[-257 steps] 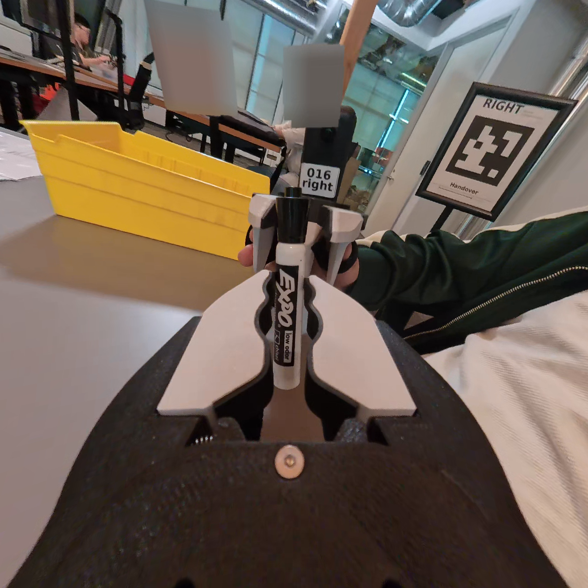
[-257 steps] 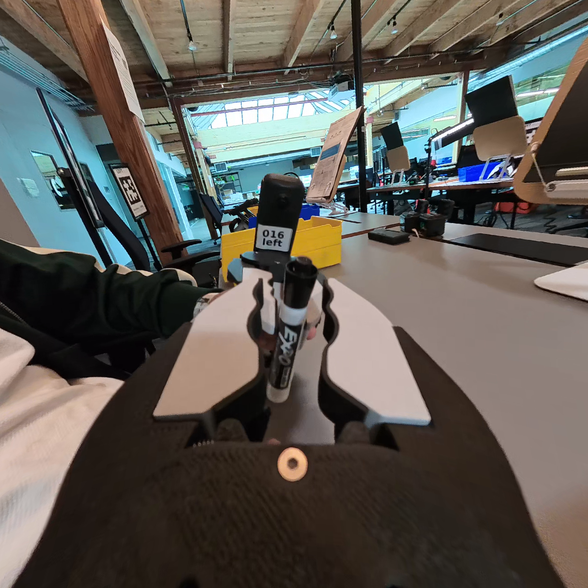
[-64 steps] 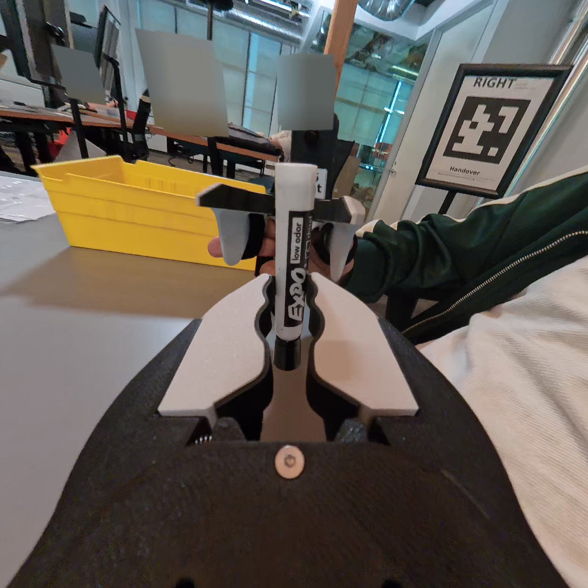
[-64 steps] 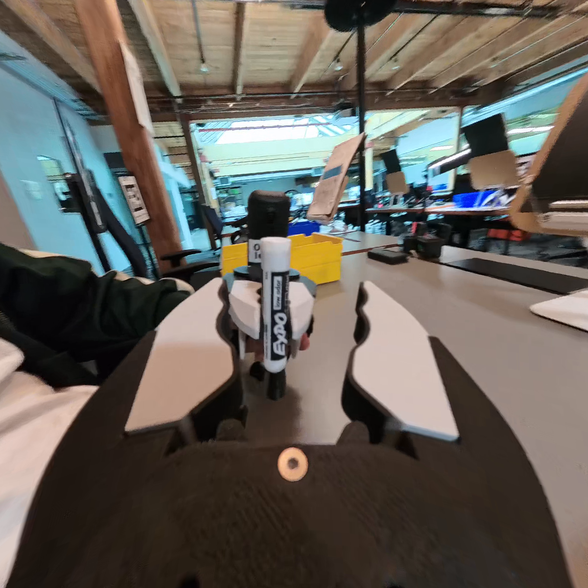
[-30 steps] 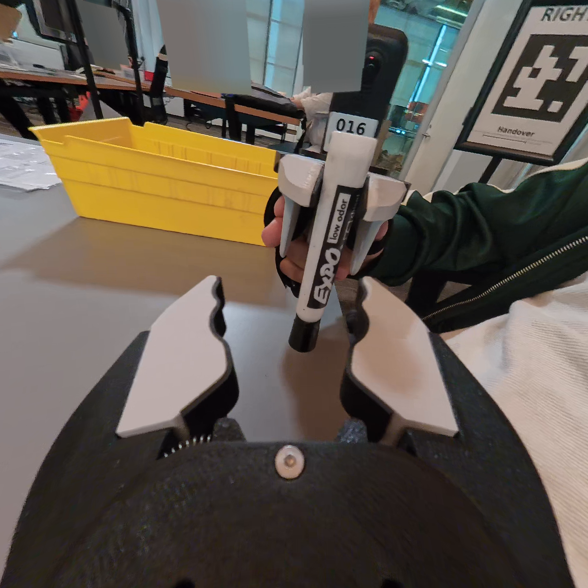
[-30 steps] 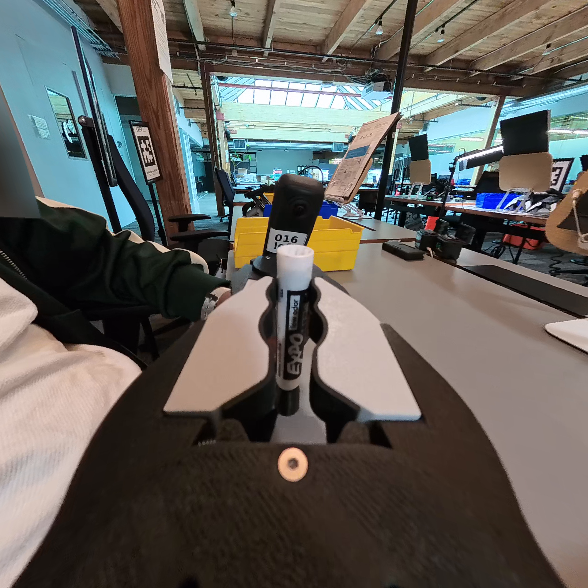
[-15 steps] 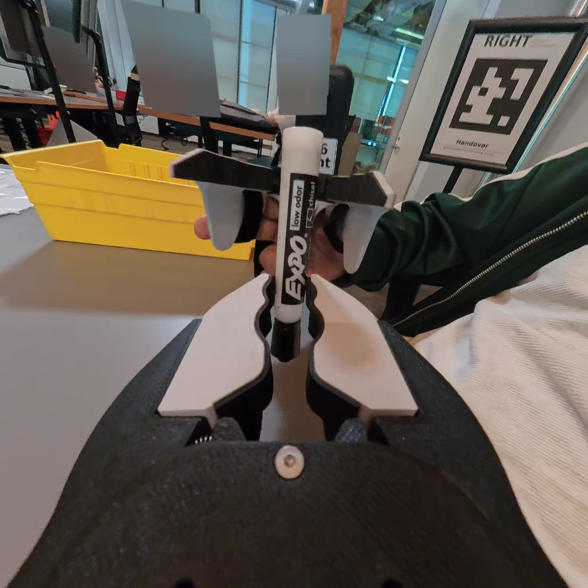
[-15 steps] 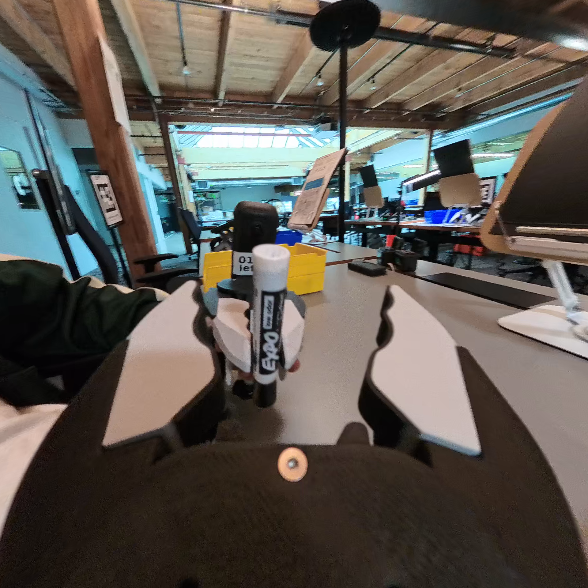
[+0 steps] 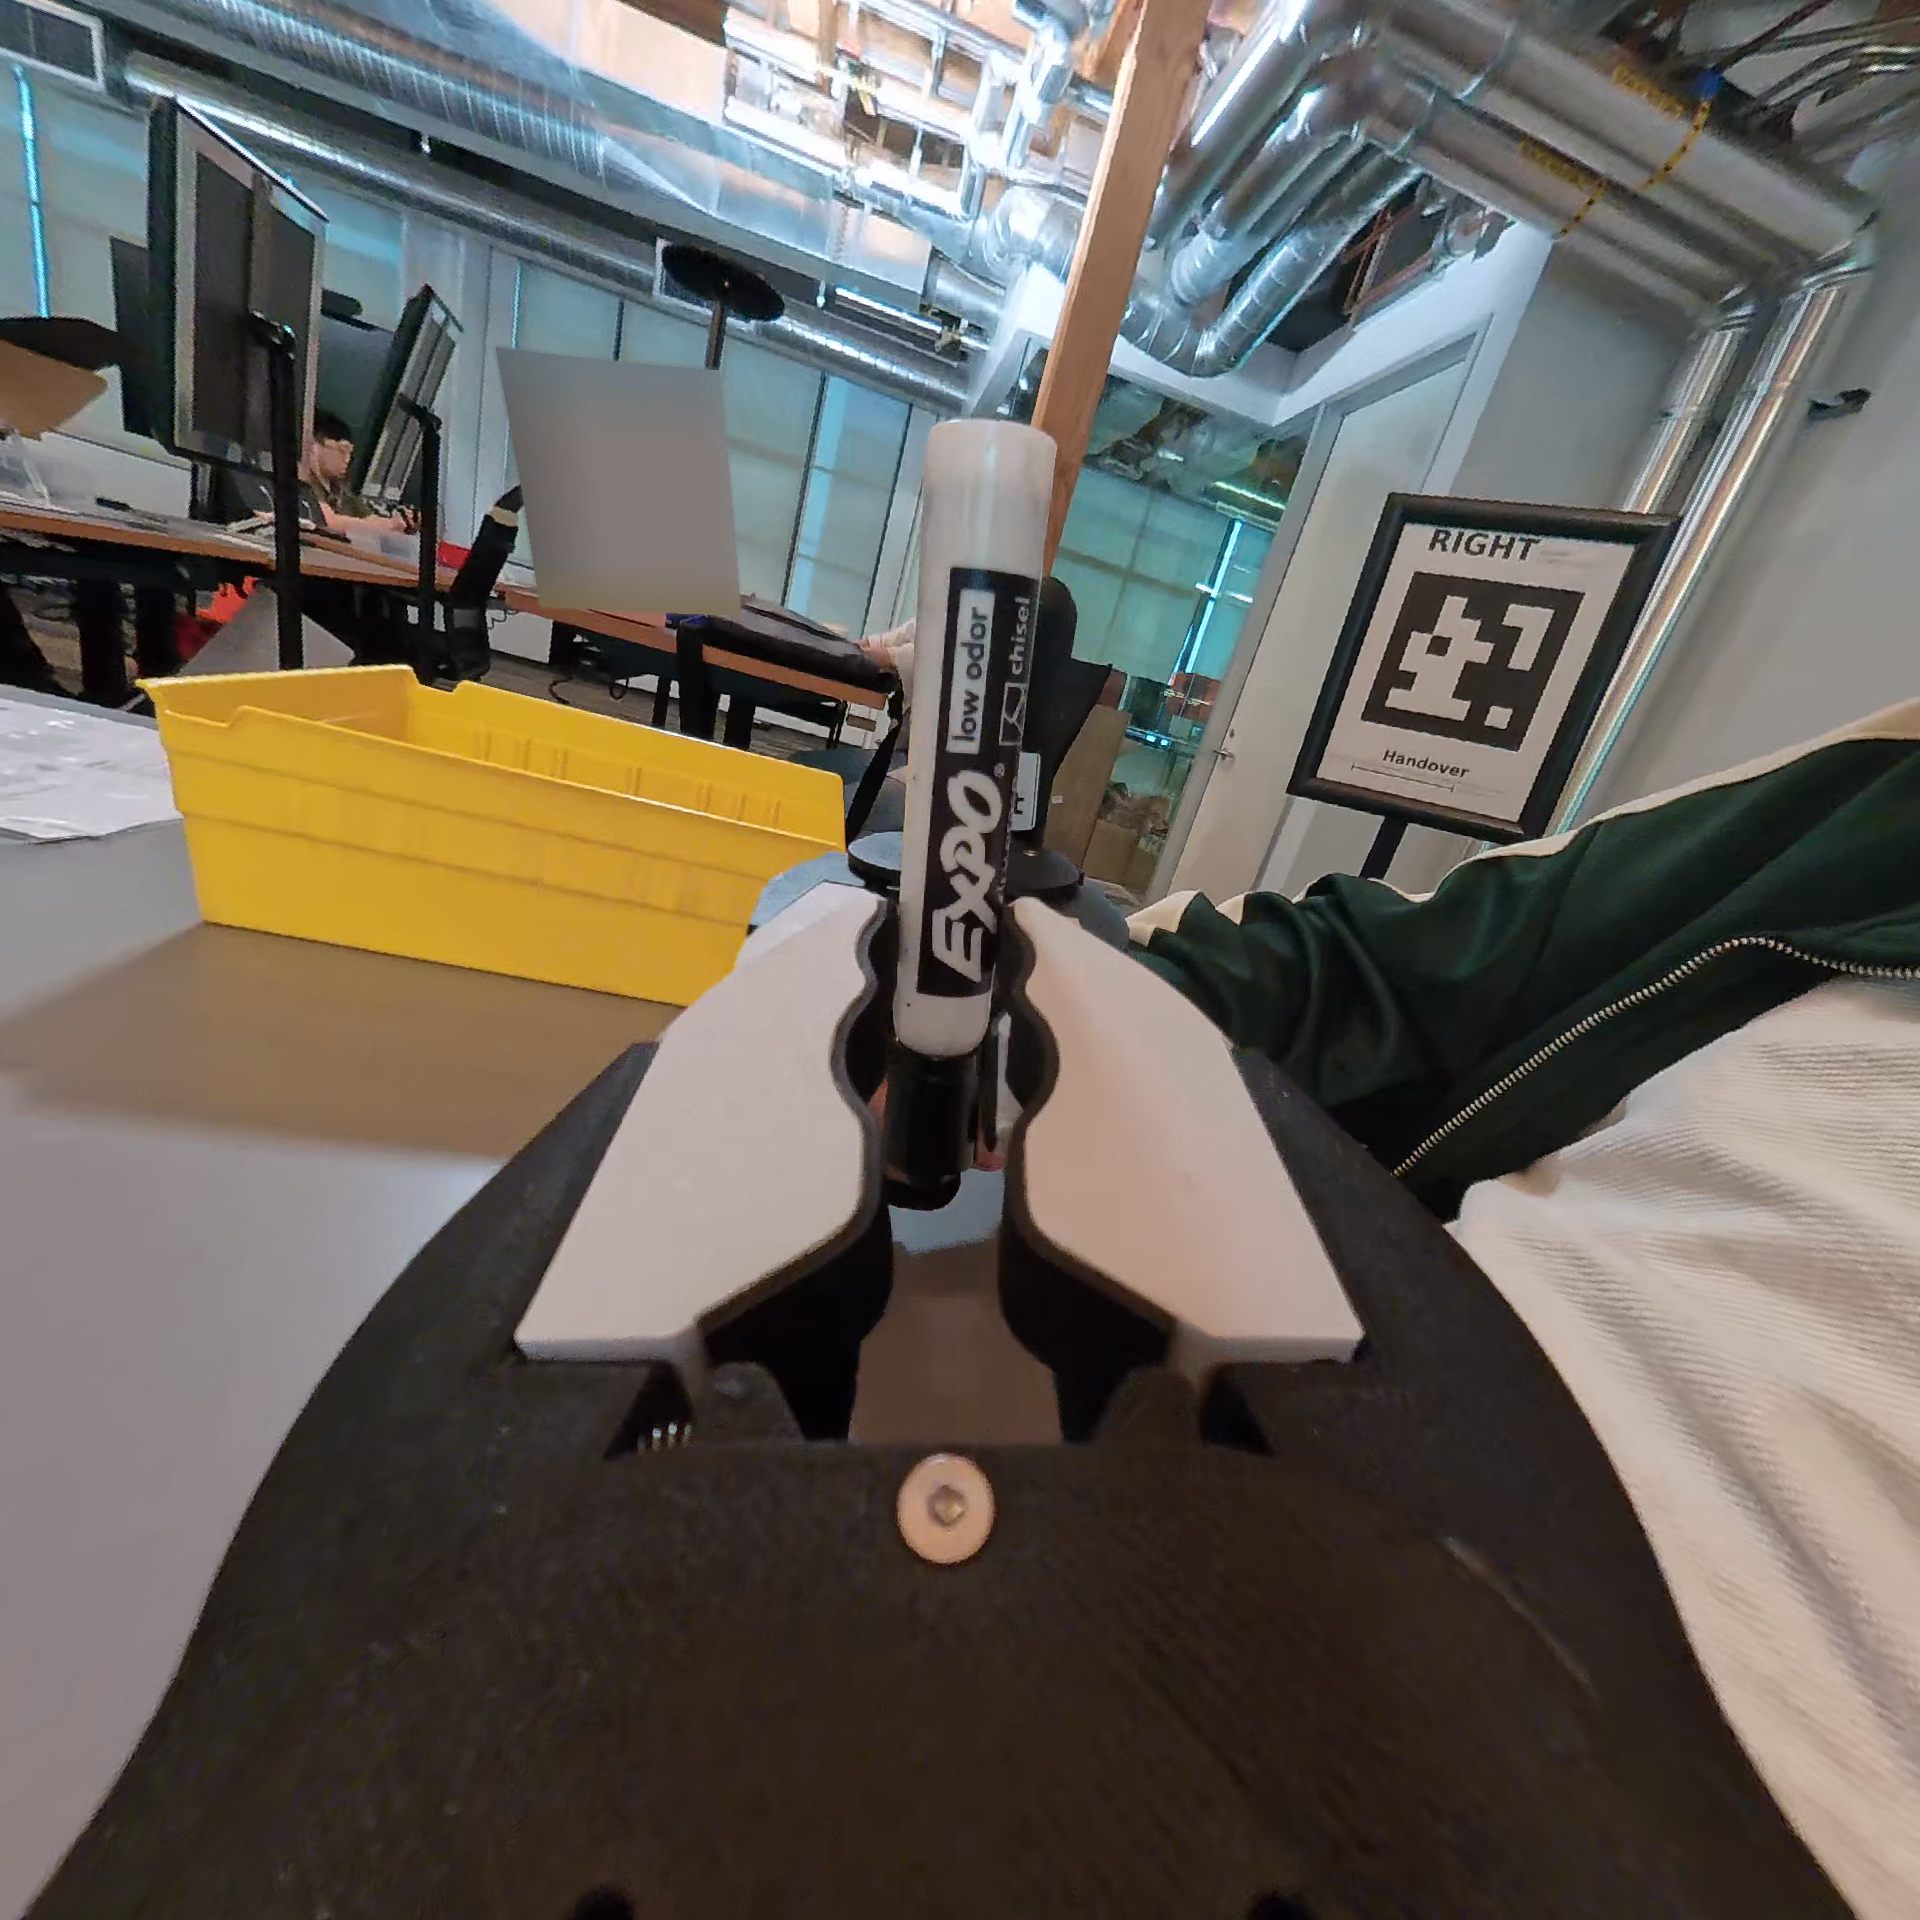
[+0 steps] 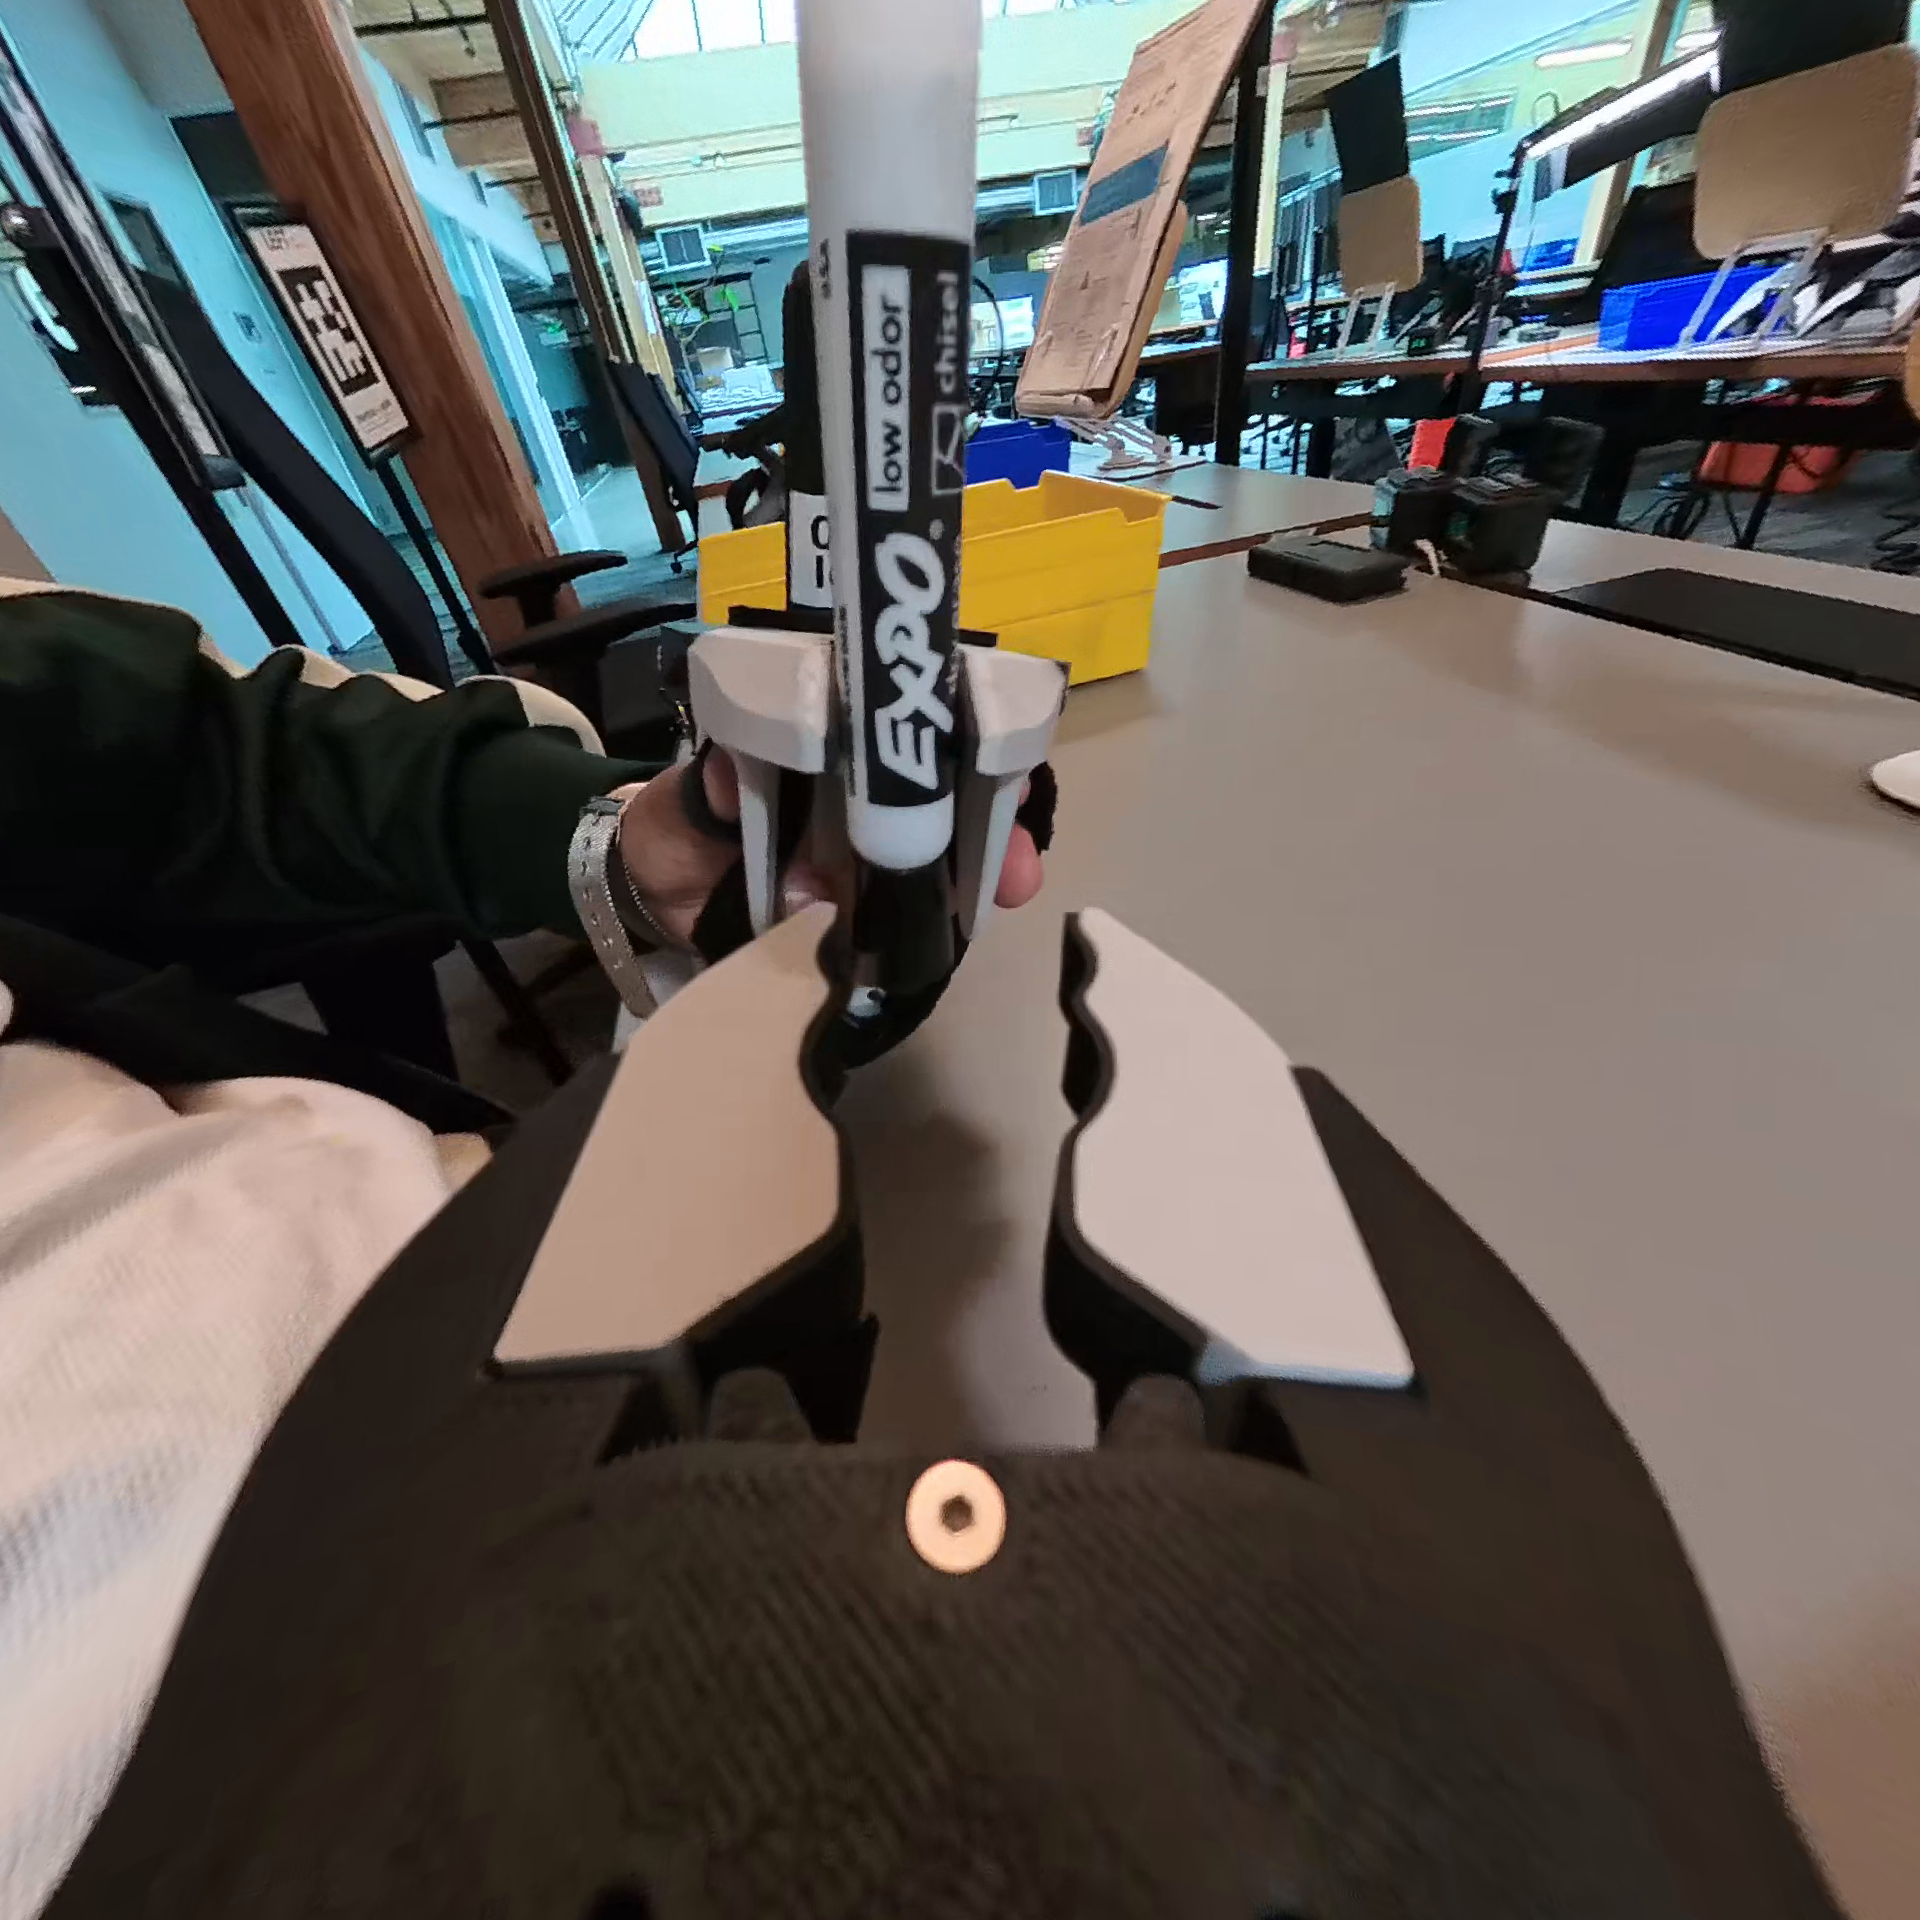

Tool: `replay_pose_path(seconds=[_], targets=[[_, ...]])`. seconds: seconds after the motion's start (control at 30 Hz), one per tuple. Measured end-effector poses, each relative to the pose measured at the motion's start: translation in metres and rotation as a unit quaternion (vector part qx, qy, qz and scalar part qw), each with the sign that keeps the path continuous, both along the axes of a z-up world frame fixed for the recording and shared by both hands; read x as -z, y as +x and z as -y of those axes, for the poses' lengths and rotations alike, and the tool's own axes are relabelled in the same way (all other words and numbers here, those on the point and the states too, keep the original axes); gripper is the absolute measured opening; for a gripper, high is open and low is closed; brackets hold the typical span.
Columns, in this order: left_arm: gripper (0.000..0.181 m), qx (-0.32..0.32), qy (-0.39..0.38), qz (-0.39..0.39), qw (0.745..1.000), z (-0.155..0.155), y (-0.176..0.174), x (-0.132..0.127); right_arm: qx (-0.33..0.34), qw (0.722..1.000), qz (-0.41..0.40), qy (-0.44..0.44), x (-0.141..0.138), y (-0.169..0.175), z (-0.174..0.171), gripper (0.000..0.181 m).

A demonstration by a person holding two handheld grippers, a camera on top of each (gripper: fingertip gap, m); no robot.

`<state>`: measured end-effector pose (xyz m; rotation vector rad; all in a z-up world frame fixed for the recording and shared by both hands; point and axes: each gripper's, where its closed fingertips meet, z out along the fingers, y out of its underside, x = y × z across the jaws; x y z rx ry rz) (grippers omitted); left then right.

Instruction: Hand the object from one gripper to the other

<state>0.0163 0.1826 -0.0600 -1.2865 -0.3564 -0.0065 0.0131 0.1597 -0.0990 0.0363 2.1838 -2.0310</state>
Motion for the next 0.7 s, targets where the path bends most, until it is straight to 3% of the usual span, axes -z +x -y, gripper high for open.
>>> replay_pose_path(seconds=[0.13, 0.4, 0.6, 0.7], targets=[[0.017, -0.006, -0.003, -0.009, 1.000, -0.003, 0.002, -0.001, -0.023, 1.000, -0.006, -0.005, -0.002, 0.008, 0.000, 0.020], [0.020, -0.014, -0.007, -0.028, 0.999, -0.005, 0.004, -0.004, -0.021, 0.999, -0.027, -0.018, -0.007, 0.009, -0.002, 0.019], [0.085, -0.078, 0.025, -0.007, 0.997, 0.011, -0.015, -0.013, 0.009, 0.999, -0.029, -0.031, -0.040, 0.003, -0.016, 0.019], [0.088, -0.081, 0.019, 0.007, 0.996, 0.014, -0.020, -0.007, 0.046, 0.998, -0.038, -0.024, -0.064, -0.011, -0.031, 0.019]])
